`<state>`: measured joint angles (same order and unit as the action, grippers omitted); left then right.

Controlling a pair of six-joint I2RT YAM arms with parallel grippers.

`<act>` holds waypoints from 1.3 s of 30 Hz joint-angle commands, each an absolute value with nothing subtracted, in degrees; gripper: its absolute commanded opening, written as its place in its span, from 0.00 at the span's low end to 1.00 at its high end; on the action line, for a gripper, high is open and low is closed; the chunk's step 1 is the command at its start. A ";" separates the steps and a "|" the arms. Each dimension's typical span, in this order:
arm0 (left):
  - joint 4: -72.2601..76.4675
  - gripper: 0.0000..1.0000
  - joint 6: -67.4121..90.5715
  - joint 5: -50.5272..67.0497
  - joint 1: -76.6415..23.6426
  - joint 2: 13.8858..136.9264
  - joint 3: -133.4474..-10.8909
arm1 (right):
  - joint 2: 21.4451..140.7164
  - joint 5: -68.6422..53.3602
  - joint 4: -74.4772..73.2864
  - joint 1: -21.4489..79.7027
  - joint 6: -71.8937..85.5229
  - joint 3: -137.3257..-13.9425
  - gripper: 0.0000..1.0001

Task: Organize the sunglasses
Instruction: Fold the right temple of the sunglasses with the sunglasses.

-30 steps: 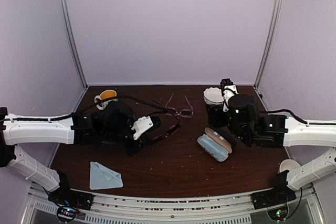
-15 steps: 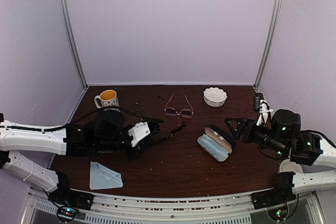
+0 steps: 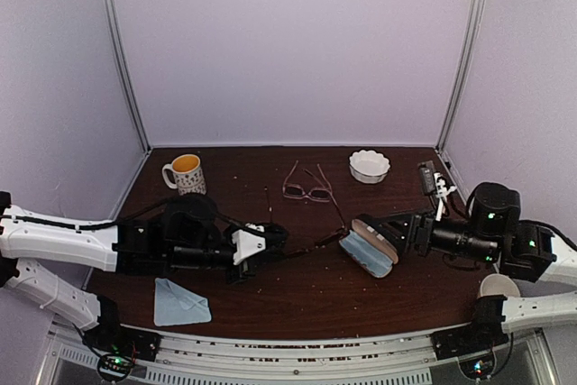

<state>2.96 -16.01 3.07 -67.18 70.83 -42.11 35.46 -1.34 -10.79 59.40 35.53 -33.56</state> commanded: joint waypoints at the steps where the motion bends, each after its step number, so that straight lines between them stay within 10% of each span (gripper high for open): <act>1: 7.50 0.00 -18.61 8.66 -67.32 69.55 -41.58 | 38.43 -10.68 -2.95 59.50 32.17 -37.62 0.71; 39: 11.51 0.00 -14.46 15.91 -67.41 63.70 -40.63 | 58.43 -32.17 16.69 59.51 34.20 -45.28 0.77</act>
